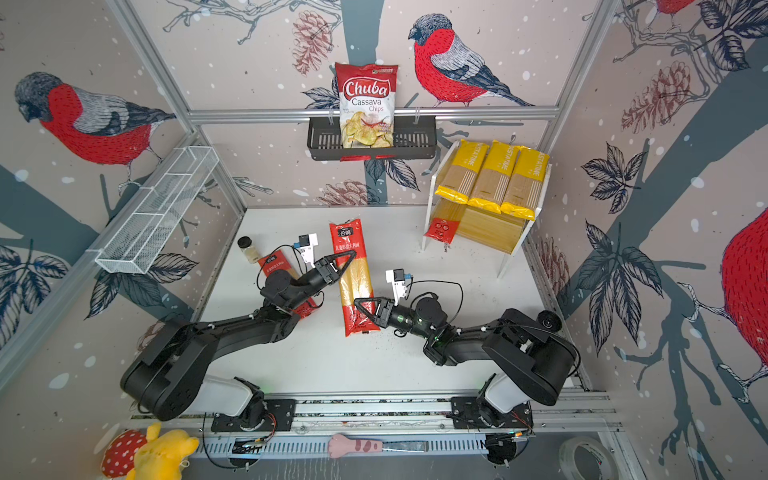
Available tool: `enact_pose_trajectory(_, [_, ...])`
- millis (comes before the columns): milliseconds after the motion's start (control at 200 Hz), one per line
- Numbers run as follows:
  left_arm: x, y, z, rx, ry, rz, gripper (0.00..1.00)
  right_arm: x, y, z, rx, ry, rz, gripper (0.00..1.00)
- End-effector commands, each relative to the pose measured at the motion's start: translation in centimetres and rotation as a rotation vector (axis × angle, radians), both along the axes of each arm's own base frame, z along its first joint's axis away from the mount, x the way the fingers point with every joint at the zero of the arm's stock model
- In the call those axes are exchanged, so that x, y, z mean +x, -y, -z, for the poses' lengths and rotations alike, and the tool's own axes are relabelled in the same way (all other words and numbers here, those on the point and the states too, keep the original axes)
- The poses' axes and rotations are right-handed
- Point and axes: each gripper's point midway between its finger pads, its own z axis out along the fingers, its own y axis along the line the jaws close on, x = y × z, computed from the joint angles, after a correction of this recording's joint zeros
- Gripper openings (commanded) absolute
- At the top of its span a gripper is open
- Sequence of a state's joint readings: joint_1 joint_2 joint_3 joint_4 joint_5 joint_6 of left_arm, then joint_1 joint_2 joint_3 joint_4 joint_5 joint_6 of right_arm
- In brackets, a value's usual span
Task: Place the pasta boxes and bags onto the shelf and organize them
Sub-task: 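Open the left gripper and draw it back while the right gripper keeps the pack upright, then carry the upright red spaghetti pack with the right gripper to the shelf's lower tier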
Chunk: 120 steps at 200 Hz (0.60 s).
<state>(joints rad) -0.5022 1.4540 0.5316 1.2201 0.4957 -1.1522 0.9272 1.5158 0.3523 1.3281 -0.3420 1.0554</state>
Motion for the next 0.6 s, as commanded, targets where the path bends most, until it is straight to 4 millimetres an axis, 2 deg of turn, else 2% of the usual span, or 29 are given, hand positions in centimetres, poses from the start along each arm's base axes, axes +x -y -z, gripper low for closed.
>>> enact_pose_trajectory(0, [-1.0, 1.3, -1.8, -0.019, 0.095, 0.073, 0.40, 0.4, 1.3, -0.8, 0.071, 0.003, 0.108, 0.17])
enact_pose_trajectory(225, [-0.9, 2.5, -1.3, -0.043, 0.077, 0.114, 0.58, 1.6, 3.1, -0.7, 0.084, -0.039, 0.205, 0.10])
enact_pose_trajectory(360, [-0.8, 2.5, -0.7, -0.030, 0.066, 0.109, 0.66, 2.5, 4.8, -1.6, 0.080, -0.014, 0.260, 0.08])
enact_pose_trajectory(475, [-0.9, 2.4, -0.4, -0.023, 0.056, 0.104, 0.72, 3.0, 6.2, -2.6, 0.060, 0.026, 0.305, 0.06])
enact_pose_trajectory(595, [-1.0, 2.4, -0.1, -0.019, 0.053, 0.104, 0.73, 3.7, 8.0, -3.1, 0.047, 0.035, 0.362, 0.06])
